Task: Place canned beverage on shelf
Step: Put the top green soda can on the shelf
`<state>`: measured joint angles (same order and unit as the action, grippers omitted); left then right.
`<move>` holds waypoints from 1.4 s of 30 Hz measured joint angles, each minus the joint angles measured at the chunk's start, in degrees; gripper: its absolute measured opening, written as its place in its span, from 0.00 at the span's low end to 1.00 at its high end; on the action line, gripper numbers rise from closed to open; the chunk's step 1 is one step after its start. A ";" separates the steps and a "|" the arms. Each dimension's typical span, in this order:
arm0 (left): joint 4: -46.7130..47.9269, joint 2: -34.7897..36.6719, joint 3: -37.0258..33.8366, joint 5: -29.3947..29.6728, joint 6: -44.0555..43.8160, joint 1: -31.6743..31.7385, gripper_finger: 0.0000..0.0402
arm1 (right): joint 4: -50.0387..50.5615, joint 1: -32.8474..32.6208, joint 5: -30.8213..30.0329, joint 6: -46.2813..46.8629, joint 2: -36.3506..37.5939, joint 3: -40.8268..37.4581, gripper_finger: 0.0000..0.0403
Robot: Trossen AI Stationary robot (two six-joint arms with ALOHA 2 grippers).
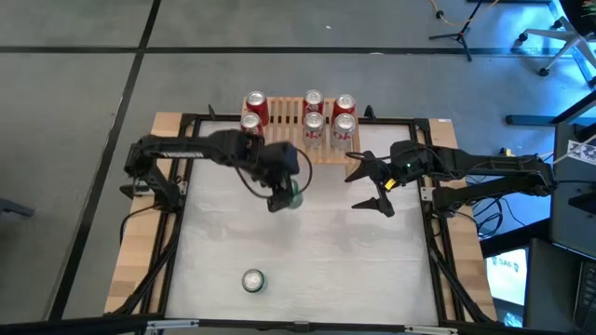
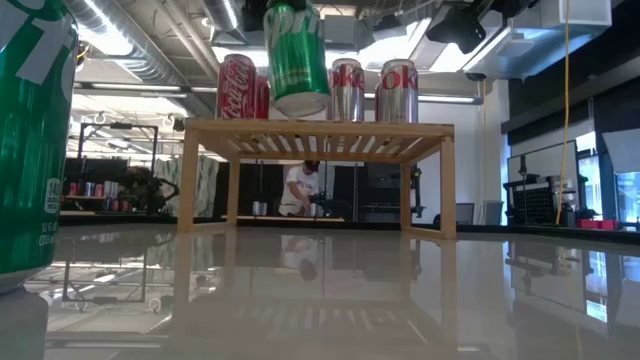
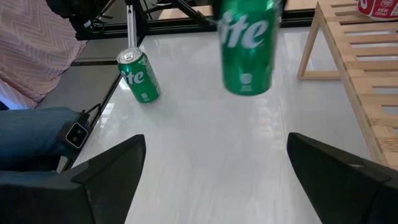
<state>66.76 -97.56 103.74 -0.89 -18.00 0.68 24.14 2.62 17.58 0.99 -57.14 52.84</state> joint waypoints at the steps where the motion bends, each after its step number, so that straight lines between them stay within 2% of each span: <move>1: 0.76 0.00 0.67 -0.71 0.55 0.93 0.71 | 0.00 0.00 0.00 0.00 0.00 0.00 0.96; 9: 1.98 0.07 3.42 -4.72 4.04 7.76 0.71 | 0.00 0.00 0.00 0.00 0.00 0.00 0.96; 20: 1.82 0.07 6.41 -4.87 9.18 15.02 0.71 | -0.01 0.00 -0.02 0.00 -0.07 0.00 0.96; 30: 1.88 0.07 7.79 -10.73 9.64 21.12 0.71 | -0.02 -0.01 0.00 0.00 -0.07 0.00 0.96; 42: 4.02 0.07 7.81 -10.59 12.64 25.37 0.71 | -0.02 -0.01 -0.02 -0.02 -0.07 0.00 0.96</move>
<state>70.78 -97.49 111.55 -11.49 -5.37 26.05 24.12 2.61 17.56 0.97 -57.21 52.84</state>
